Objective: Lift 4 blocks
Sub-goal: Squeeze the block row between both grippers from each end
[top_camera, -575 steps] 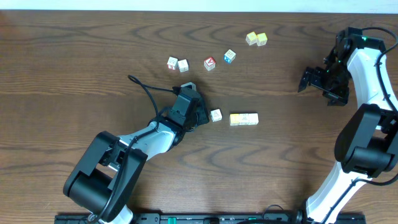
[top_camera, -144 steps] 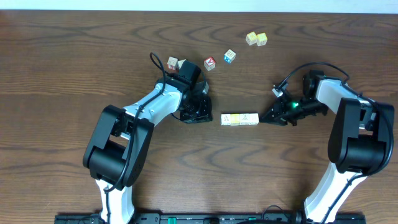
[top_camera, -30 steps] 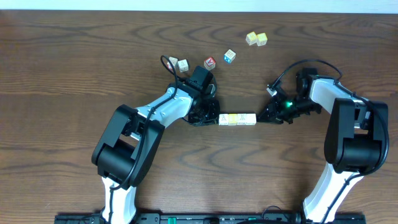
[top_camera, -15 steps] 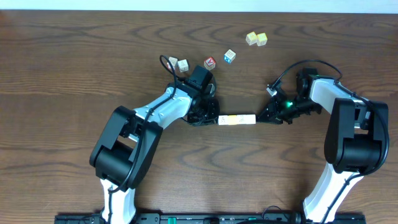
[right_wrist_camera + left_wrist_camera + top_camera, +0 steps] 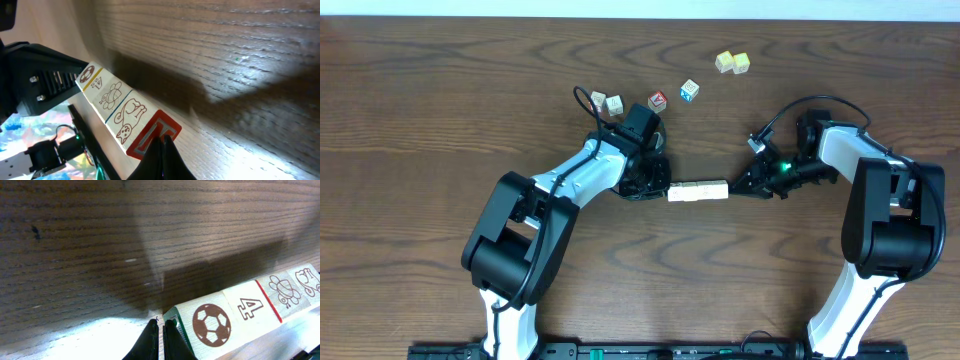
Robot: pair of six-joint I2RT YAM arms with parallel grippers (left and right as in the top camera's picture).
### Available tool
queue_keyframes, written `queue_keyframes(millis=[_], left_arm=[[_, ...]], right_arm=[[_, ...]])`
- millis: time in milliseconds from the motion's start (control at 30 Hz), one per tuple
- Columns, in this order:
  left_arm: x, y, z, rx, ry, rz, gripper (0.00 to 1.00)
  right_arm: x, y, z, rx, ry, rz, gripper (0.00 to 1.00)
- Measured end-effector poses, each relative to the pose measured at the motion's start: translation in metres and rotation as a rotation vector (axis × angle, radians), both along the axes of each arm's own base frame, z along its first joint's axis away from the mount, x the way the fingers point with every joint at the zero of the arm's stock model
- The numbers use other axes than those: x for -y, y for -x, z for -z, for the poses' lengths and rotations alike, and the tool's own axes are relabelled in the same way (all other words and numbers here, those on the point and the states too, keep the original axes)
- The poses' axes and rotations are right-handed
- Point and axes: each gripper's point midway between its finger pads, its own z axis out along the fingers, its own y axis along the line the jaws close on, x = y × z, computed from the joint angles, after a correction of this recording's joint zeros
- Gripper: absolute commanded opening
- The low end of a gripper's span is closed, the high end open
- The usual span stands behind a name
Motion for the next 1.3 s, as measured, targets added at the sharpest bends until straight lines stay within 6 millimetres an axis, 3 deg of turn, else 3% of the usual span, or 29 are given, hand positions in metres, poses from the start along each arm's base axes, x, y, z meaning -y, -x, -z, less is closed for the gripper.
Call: queue_keyframes(millis=[467, 767, 1300], left_arm=[[-0.003, 0.003, -0.001, -0.011, -0.009, -0.001, 0.07], [-0.002, -0.003, -0.029, 0.056, 0.015, -0.006, 0.07], [-0.006, -0.001, -0.028, 0.042, 0.000, -0.011, 0.07]], right_arm=[[-0.003, 0.000, -0.003, -0.009, -0.022, 0.007, 0.01], [-0.001, 0.000, -0.003, -0.021, -0.021, 0.019, 0.01], [-0.006, 0.005, -0.010, -0.057, -0.059, 0.027, 0.01]])
